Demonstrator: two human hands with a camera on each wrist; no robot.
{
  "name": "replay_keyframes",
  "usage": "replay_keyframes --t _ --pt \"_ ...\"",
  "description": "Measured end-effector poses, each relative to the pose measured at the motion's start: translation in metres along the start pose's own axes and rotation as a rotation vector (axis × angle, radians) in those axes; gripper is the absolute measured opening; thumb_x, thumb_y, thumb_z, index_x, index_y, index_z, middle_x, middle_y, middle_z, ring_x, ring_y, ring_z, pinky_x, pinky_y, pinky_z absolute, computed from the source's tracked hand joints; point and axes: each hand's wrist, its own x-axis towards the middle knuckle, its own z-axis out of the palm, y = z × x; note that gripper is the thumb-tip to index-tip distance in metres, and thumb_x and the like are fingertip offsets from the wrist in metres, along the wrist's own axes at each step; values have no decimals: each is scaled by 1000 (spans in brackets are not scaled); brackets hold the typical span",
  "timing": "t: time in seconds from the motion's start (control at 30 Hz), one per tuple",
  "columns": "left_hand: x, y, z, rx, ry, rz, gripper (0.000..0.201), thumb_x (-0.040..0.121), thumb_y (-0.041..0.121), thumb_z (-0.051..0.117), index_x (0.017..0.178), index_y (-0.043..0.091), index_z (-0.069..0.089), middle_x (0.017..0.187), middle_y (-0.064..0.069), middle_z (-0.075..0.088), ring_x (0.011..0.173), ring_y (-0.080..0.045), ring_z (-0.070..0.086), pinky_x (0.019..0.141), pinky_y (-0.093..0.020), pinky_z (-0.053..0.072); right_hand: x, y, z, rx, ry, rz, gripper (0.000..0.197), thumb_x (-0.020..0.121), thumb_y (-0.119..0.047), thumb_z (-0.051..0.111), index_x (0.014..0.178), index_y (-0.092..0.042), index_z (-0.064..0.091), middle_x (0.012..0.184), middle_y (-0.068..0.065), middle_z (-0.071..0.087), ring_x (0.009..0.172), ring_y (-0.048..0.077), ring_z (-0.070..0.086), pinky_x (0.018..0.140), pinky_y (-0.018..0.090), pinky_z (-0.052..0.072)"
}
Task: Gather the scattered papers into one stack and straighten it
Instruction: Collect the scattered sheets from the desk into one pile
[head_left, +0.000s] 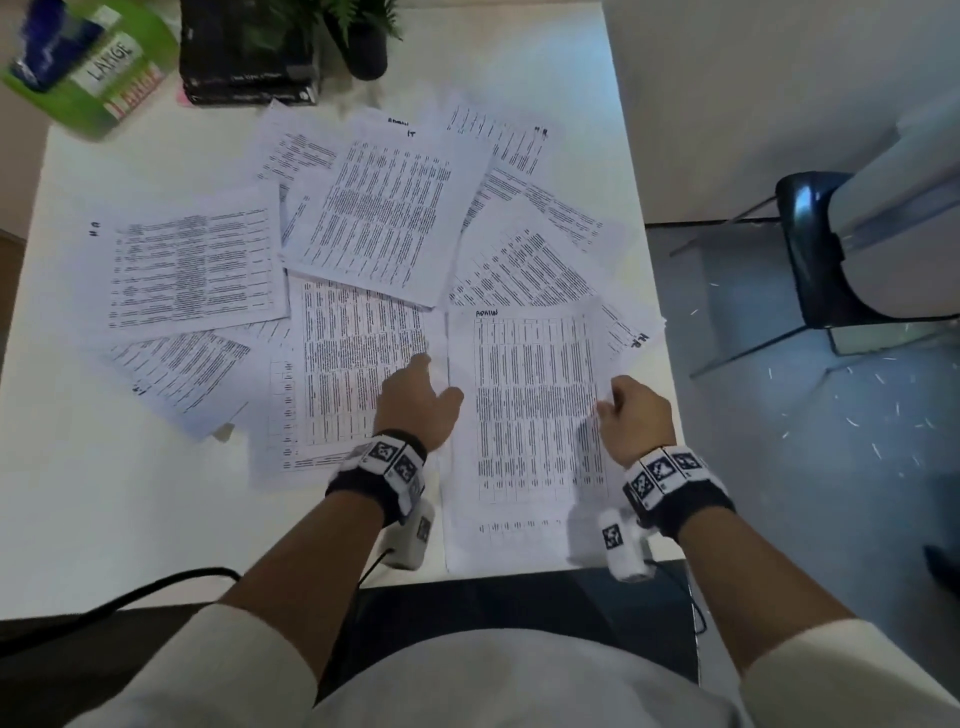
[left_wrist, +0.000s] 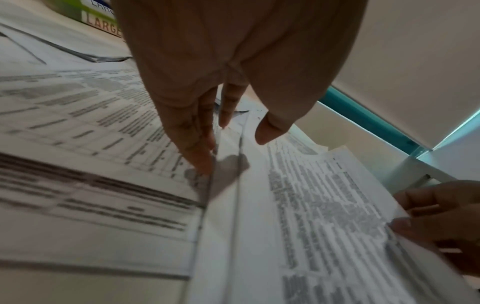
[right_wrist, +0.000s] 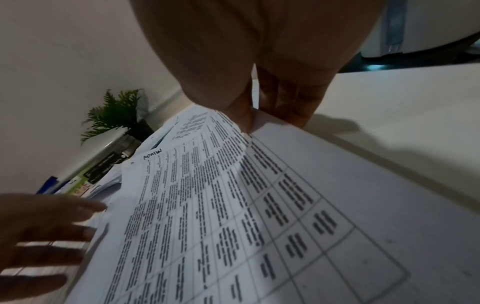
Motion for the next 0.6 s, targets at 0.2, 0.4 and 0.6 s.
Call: replay_keyframes --t 0.2,0.4,0.6 --pt "-2 27 7 -38 24 -58 74 93 23 57 154 20 16 91 -6 60 66 -16 58 50 -26 44 -5 -5 -4 -133 -98 -46 36 94 -6 53 64 -15 35 68 -2 41 71 23 45 63 27 29" --pt "1 34 8 -52 -18 -57 87 91 3 54 157 32 6 88 -12 64 68 -24 64 62 -42 61 -3 3 -3 -189 -124 -56 43 91 -7 60 59 -15 32 79 10 45 70 25 46 50 23 24" --pt "15 40 9 -90 -63 5 97 84 -10 54 155 38 11 64 -1 47 51 -14 44 51 -29 52 3 10 -9 158 -47 141 32 84 -9 64 113 -14 52 96 7 58 81 23 55 54 19 34"
